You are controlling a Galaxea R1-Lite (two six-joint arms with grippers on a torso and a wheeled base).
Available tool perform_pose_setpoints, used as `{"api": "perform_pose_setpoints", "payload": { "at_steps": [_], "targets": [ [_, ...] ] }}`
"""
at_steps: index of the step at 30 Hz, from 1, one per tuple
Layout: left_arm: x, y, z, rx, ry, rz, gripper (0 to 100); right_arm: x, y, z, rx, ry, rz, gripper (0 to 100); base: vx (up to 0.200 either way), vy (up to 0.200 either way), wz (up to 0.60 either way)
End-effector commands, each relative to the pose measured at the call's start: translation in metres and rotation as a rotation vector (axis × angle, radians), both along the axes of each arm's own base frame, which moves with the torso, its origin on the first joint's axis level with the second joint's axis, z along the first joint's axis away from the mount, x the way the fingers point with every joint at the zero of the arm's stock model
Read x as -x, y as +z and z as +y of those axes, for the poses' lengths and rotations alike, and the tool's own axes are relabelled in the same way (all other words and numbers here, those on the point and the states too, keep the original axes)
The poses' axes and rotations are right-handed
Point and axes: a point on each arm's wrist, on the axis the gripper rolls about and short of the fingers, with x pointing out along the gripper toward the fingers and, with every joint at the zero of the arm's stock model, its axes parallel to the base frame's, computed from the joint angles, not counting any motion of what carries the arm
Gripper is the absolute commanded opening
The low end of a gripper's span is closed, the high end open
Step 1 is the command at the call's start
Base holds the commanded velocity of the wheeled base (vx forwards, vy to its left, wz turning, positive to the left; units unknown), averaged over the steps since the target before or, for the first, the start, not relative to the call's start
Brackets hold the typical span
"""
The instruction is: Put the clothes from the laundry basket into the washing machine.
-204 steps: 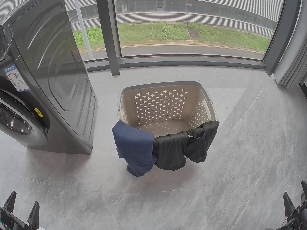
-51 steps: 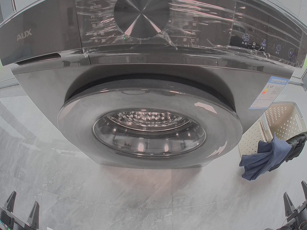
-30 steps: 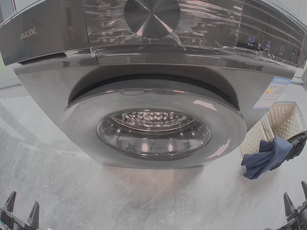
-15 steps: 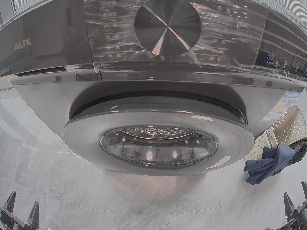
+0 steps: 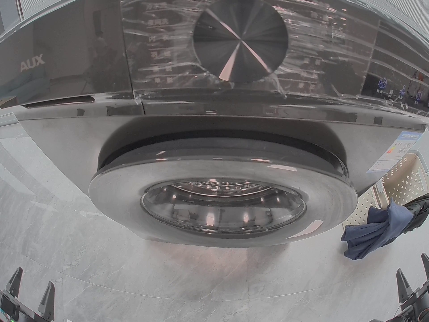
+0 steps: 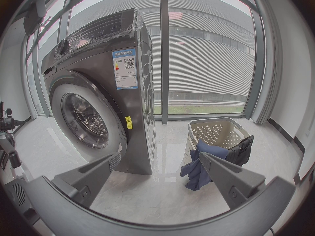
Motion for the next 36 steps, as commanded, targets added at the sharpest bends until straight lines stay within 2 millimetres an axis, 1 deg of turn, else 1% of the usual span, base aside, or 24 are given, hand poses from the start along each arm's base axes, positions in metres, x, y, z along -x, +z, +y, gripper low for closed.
{"api": "perform_pose_setpoints", "payload": {
  "at_steps": [1, 4, 5, 6, 7, 8, 9, 10, 11, 12, 14, 17, 20, 22, 23, 24, 25, 26, 27, 28, 31, 32, 36],
  "targets": [
    [0.000, -0.005, 0.000, 0.000, 0.000, 0.006, 100, 0.000, -0.005, 0.000, 0.001, 0.000, 0.001, 100, 0.000, 0.000, 0.00],
    [0.000, -0.005, 0.000, 0.000, 0.000, 0.006, 100, 0.000, -0.001, 0.000, 0.006, 0.009, -0.022, 100, 0.000, 0.000, 0.00],
    [0.000, -0.005, 0.000, 0.000, 0.000, 0.006, 100, 0.006, 0.018, 0.000, 0.012, 0.014, -0.127, 100, 0.000, 0.000, 0.00],
    [0.000, -0.005, 0.000, 0.000, 0.000, 0.006, 100, 0.007, 0.023, 0.000, 0.012, 0.016, -0.150, 100, 0.000, 0.000, 0.00],
    [0.000, -0.005, 0.000, 0.000, 0.000, 0.006, 100, 0.015, 0.048, 0.001, 0.014, 0.027, -0.226, 100, 0.000, 0.000, 0.00],
    [0.000, -0.005, 0.000, 0.000, 0.000, 0.006, 100, 0.014, 0.056, 0.001, 0.016, 0.054, -0.214, 100, 0.000, 0.000, 0.00],
    [0.000, -0.005, 0.000, 0.000, 0.000, 0.006, 100, 0.011, 0.059, 0.002, 0.016, 0.085, -0.175, 100, 0.000, 0.000, 0.00],
    [0.000, -0.005, 0.000, 0.000, 0.000, 0.006, 100, 0.005, 0.059, 0.003, 0.002, 0.132, -0.119, 100, 0.000, 0.000, 0.00],
    [0.000, -0.005, 0.000, 0.000, 0.000, 0.006, 100, 0.004, 0.058, 0.003, 0.001, 0.138, -0.108, 100, 0.000, 0.000, 0.00],
    [0.000, -0.005, 0.000, 0.000, 0.000, 0.006, 100, -0.009, 0.051, 0.005, -0.047, 0.217, 0.029, 100, 0.000, 0.000, 0.00],
    [0.000, -0.005, 0.000, 0.000, 0.000, 0.006, 100, -0.024, 0.047, 0.006, -0.088, 0.261, 0.140, 100, 0.000, 0.000, 0.00],
    [0.000, -0.005, 0.000, 0.000, 0.000, 0.006, 100, -0.043, 0.049, 0.007, -0.077, 0.348, 0.242, 100, 0.000, 0.000, 0.00],
    [0.000, -0.005, 0.000, 0.000, 0.000, 0.006, 100, -0.066, 0.055, 0.008, -0.033, 0.379, 0.312, 100, 0.000, 0.000, 0.00],
    [0.000, -0.005, 0.000, 0.000, 0.000, 0.006, 100, -0.082, 0.060, 0.009, -0.030, 0.391, 0.325, 100, 0.000, 0.000, 0.00],
    [0.000, -0.005, 0.000, 0.000, 0.000, 0.006, 100, -0.083, 0.060, 0.009, -0.029, 0.394, 0.324, 100, 0.000, 0.000, 0.00],
    [0.000, -0.005, 0.000, 0.000, 0.000, 0.006, 100, -0.096, 0.066, 0.012, -0.030, 0.427, 0.316, 100, 0.000, 0.000, 0.00],
    [0.000, -0.005, 0.000, 0.000, 0.000, 0.006, 100, -0.104, 0.069, 0.015, -0.033, 0.455, 0.311, 100, 0.000, 0.000, 0.00],
    [0.000, -0.005, 0.000, 0.000, 0.000, 0.006, 100, -0.112, 0.071, 0.018, -0.044, 0.474, 0.307, 100, 0.000, 0.000, 0.00],
    [0.000, -0.005, 0.000, 0.000, 0.000, 0.006, 100, -0.114, 0.071, 0.019, -0.047, 0.476, 0.308, 100, 0.000, 0.000, 0.00],
    [0.000, -0.005, 0.000, 0.000, 0.000, 0.006, 100, -0.126, 0.074, 0.024, -0.077, 0.485, 0.309, 100, 0.000, 0.000, 0.00],
    [0.000, -0.005, 0.000, 0.000, 0.000, 0.006, 100, -0.134, 0.077, 0.035, -0.124, 0.526, 0.313, 100, 0.000, 0.000, 0.00],
    [0.000, -0.005, 0.000, 0.000, 0.000, 0.006, 100, -0.137, 0.080, 0.044, -0.152, 0.529, 0.313, 100, 0.000, 0.000, 0.00],
    [0.000, -0.005, 0.000, 0.000, 0.000, 0.006, 100, -0.143, 0.087, 0.058, -0.156, 0.525, 0.311, 100, 0.000, 0.000, 0.00]
  ]
}}
